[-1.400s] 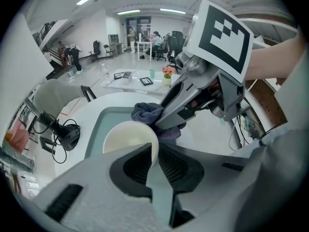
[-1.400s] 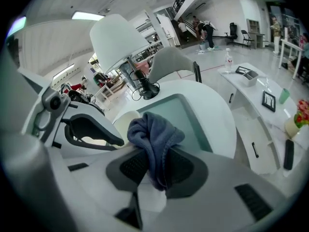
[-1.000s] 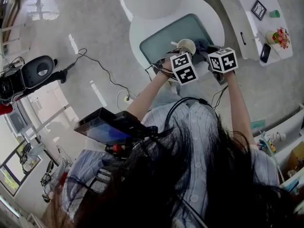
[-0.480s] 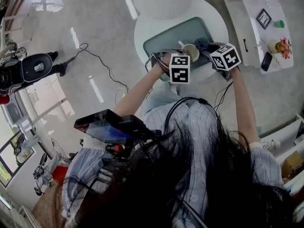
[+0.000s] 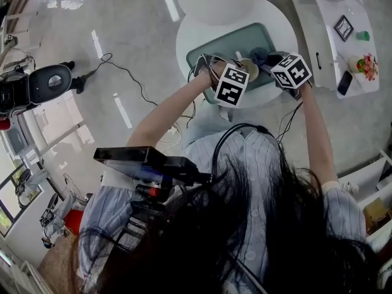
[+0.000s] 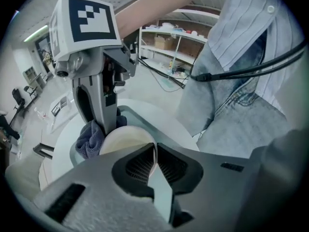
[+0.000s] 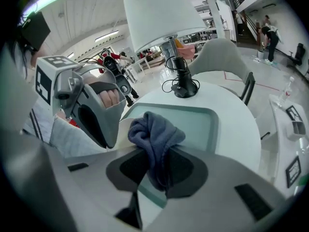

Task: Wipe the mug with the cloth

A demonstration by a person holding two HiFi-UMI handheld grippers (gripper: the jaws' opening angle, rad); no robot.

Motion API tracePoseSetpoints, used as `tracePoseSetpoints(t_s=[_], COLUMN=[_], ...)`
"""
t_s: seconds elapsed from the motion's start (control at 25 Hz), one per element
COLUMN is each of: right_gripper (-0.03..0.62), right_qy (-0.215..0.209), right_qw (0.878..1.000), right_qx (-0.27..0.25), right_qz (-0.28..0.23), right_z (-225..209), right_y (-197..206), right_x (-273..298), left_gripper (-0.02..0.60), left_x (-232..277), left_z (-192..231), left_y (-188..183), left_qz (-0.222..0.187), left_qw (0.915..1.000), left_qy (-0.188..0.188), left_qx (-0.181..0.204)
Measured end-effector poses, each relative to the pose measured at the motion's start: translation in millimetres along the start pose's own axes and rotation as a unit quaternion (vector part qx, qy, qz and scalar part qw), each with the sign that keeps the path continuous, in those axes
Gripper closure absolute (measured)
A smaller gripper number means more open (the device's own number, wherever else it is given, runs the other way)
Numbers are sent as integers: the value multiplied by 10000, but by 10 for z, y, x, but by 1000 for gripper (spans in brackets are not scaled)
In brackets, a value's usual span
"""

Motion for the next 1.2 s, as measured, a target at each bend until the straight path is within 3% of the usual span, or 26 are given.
tracePoseSetpoints(t_s=[0.32,0.56,1.0,1.2], right_gripper=[496,496,496,496], right_qy=[-230,-357,-341,-202], right_qw=[9994,9982,9942,9957], right_qx=[-201,-351,-766,-647], right_qz=[182,320,670,633], right_z=[8,46,66,58], right_y=[-69,-117,-281,-273], right_x=[29,63,160,166], left_gripper=[546,546,546,546], left_x=[-66,-76,-75,-46], left_z=[-28,-73,-65,-83], left_y=[110,159,210,205], left_qz=[120,367,335,255], left_qw=[9961,9855,9802,9830], left_qy=[273,514,707,445], left_qx=[829,1572,1818,1761])
Point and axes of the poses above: the fingertips, and each gripper's own axes: x forward along the fingers, z to its left, y out of its underside, the point moved 8 cm from there along -x, backward along the fingers, and after that the axes turned 2 degrees about -x, right-handed, at the moved point
